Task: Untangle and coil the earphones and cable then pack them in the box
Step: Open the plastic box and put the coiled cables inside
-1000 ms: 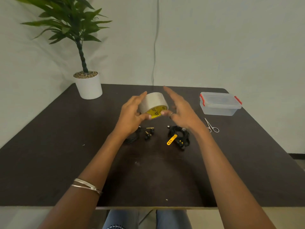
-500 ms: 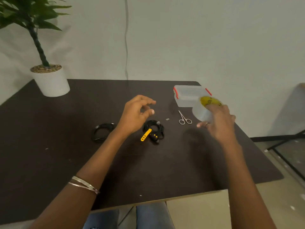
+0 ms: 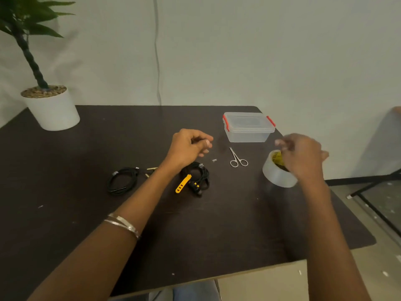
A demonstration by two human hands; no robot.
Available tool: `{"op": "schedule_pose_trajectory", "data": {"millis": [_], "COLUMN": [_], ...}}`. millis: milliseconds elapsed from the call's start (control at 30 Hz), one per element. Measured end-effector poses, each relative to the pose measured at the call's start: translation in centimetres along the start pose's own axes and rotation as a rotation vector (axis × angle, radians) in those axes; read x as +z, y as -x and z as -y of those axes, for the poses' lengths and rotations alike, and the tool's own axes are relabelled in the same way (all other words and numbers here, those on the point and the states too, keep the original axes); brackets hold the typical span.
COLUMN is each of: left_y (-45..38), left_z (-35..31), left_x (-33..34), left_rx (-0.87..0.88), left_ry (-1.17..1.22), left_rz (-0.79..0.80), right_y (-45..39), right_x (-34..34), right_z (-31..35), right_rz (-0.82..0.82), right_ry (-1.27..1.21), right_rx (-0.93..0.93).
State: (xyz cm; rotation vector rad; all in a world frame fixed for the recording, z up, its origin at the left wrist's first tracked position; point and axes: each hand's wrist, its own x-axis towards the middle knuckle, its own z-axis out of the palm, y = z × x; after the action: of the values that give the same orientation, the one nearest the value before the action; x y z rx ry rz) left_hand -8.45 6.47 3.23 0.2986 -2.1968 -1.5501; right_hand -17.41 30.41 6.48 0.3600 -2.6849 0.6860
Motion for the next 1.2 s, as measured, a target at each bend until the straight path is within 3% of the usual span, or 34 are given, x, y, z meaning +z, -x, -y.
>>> {"op": "schedule_pose_trajectory", "data": {"millis": [100, 200, 333, 400, 500, 767, 967, 1200], "left_y": [-2.4, -5.9, -9.1, -9.5, -10.5, -8.9, -4.7, -1.5], "left_z": [-1.0, -0.7, -0.4, -0.7, -0.7, 0.8, 2.7, 7.5], "left_x": [1.7, 3.8, 5.9, 6.5, 6.7, -1.1, -9.4, -14.5], "left_rx": [-0.161, -0.355, -0.41, -0.447, -0.414, -0.234, -0.213, -0.261], "left_ry": [0.279, 0.414, 0.218, 0.287, 0.379, 0.387, 0.394, 0.22], "left_rz": [-0.106, -0.179, -0.051, 0.029, 0.058, -0.282, -0.516, -0.551], "right_y": [-3.1, -6.5, -9.5, -10.3, -11.0, -9.0, -4.7, -1.0], "right_x": [0.7, 3.1, 5.4, 5.9, 6.3, 8.4, 11.8, 14.3], "right_z": [2.2, 2.7, 2.5, 2.4, 2.6, 8.0, 14.5, 17.4], "right_rz": [0.019, 0.148, 0.242, 0.234, 0.208, 0.254, 0.267, 0.327], "right_ry": [-0.334, -0.318, -0.188, -0.216, -0.284, -0.652, -0.833, -0.902], "right_rx": [0.078, 0.201, 0.251, 0.277, 0.328, 0.228, 0.085, 0.043]}}
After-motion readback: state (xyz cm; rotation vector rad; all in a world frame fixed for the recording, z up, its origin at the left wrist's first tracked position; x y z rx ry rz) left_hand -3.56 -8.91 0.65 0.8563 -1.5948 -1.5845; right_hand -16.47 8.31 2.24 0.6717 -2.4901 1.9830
